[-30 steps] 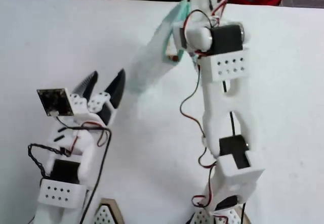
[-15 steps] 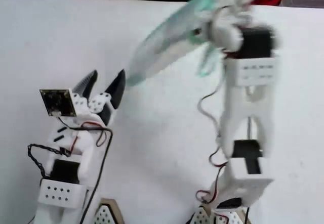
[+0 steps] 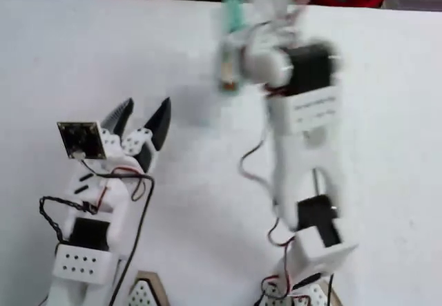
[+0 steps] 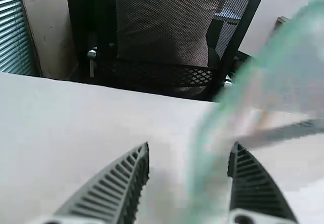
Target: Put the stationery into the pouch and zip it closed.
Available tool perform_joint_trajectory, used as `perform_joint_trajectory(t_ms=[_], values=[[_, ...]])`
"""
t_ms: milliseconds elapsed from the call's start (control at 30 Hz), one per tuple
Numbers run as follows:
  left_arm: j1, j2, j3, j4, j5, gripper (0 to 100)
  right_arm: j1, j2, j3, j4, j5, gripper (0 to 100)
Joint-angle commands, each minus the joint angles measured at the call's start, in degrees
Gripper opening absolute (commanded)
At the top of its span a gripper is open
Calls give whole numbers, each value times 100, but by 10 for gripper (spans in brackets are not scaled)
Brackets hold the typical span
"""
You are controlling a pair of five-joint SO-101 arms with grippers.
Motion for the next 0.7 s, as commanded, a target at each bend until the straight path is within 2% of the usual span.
perform_joint_trajectory(t_ms=[0, 100, 167, 333, 367, 433, 467, 533, 567, 600, 667], values=[[48, -48, -44, -149, -70, 252, 154, -462, -404, -180, 158, 19], [48, -48, -44, -149, -70, 252, 1279, -356, -299, -444, -396, 19], [48, -48, -44, -149, -70, 252, 1622, -242, -237, -374, -774, 18], [48, -57, -44, -149, -70, 252, 1015, -154, -290, -13, -141, 18], [48, -57, -44, -149, -70, 252, 1077, -154, -290, -180, -264, 18], [48, -57, -44, -149, -70, 252, 1015, -92, -211, -189, -1152, 18], [48, -57, -44, -149, -70, 252, 637, -75, -132, 13, -1292, 18], [48, -57, -44, -149, -70, 252, -48, -66, -35, 145, -404, 19], [48, -57, -44, -149, -70, 252, -40, -40, -44, 84, -35, 19], [48, -57, -44, -149, -70, 252, 119, -31, -62, -92, -62, 19], [40, -57, -44, -149, -70, 252, 848, -13, 26, -479, -721, 18]])
